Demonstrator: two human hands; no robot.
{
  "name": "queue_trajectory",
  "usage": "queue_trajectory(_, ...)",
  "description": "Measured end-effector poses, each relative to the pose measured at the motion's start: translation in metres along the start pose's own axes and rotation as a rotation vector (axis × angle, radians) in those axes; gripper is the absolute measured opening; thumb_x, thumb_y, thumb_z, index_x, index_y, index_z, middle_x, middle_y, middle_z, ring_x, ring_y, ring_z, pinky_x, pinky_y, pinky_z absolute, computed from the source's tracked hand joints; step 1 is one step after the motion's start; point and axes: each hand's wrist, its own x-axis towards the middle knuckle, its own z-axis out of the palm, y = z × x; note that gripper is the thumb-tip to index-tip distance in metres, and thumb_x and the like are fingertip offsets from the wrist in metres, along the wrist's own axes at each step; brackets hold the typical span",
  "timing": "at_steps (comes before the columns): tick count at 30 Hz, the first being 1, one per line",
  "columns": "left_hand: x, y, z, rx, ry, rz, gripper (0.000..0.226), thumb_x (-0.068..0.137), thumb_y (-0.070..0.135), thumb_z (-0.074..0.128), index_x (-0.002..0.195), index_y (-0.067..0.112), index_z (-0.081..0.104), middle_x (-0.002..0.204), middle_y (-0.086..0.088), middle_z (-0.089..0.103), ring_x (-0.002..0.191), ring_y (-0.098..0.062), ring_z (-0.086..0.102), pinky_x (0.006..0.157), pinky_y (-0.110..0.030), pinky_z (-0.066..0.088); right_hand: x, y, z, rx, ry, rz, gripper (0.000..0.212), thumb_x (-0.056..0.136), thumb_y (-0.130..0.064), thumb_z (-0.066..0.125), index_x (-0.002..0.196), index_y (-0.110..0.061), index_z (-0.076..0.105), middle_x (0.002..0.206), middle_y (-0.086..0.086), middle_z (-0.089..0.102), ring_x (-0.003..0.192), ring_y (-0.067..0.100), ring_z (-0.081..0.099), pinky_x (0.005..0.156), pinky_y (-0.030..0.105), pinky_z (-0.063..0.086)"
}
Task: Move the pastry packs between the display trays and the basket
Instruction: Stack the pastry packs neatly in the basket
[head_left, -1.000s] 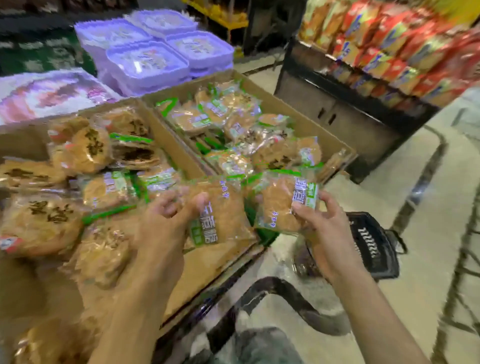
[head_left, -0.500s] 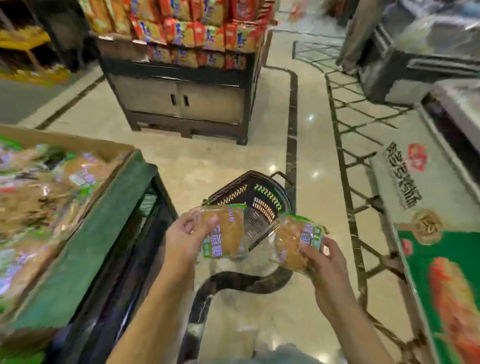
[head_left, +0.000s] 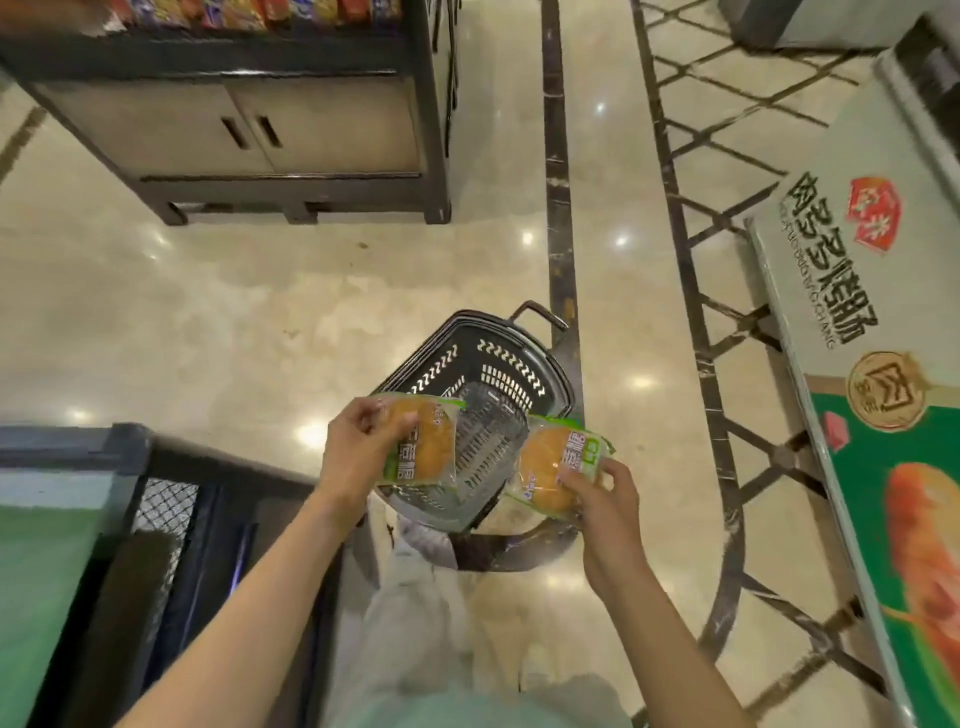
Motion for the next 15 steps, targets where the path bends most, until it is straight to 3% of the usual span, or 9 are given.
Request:
queue_trajectory(3,0.094,-0.014,0.012,0.096,-0.063,-0.045,0.033,0.073,0.029,0.088,0.096,0.017,0.068,0.091,0.003,0.072,0.080,-0.006,0.067,0.073,-0.027,0.054,0.061,0.014,0.045,-0.044,0.114,0.086,0.041,0.084,-0.001,0.076,0.119,-0.010,0.055,0.120,0.019,0.067,0.107,0.040,0.067,0.086,0.048,0.056)
queue_trajectory(6,0.195,-0.051,0.036,0.194,-0.160,-0.093,0.032,0.076,0.031,0.086,0.100,0.022,0.067,0.098,0.003,0.073,0.091,-0.015,0.069,0.084,-0.038,0.055,0.141,0.042,0.091,-0.026,0.186,0.138,0.039,0.086,0.004,0.072,0.117,-0.010,0.052,0.114,0.015,0.067,0.095,0.029,0.068,0.085,0.045,0.056)
queue_trajectory(8,0.261,-0.092,0.061,0.252,-0.203,-0.116,0.029,0.082,0.026,0.084,0.103,0.022,0.065,0.099,0.006,0.071,0.090,-0.010,0.067,0.086,-0.035,0.054,0.203,0.074,0.120,-0.019,0.220,0.174,0.035,0.088,0.005,0.070,0.109,-0.017,0.051,0.101,0.003,0.067,0.083,0.014,0.068,0.074,0.035,0.059)
queue_trajectory(9,0.293,-0.117,0.075,0.274,-0.223,-0.122,0.028,0.083,0.025,0.083,0.104,0.021,0.065,0.098,0.007,0.070,0.089,-0.006,0.066,0.086,-0.033,0.053,0.236,0.094,0.132,-0.019,0.242,0.192,0.036,0.088,0.003,0.071,0.107,-0.019,0.051,0.103,0.002,0.066,0.084,0.012,0.067,0.077,0.035,0.059)
queue_trajectory(12,0.385,-0.200,0.118,0.380,-0.280,-0.115,0.025,0.082,0.027,0.083,0.100,0.024,0.066,0.096,0.009,0.070,0.088,-0.003,0.064,0.085,-0.029,0.050,0.340,0.175,0.160,-0.028,0.289,0.263,0.041,0.088,-0.008,0.076,0.118,-0.020,0.049,0.123,0.010,0.061,0.106,0.023,0.062,0.100,0.045,0.049)
queue_trajectory(15,0.464,-0.291,0.164,0.464,-0.345,-0.078,0.034,0.080,0.034,0.084,0.104,0.018,0.066,0.101,0.004,0.070,0.097,-0.013,0.065,0.089,-0.033,0.050,0.441,0.257,0.177,0.027,0.353,0.306,0.038,0.090,-0.004,0.072,0.109,-0.022,0.045,0.113,0.010,0.059,0.096,0.025,0.060,0.092,0.042,0.048)
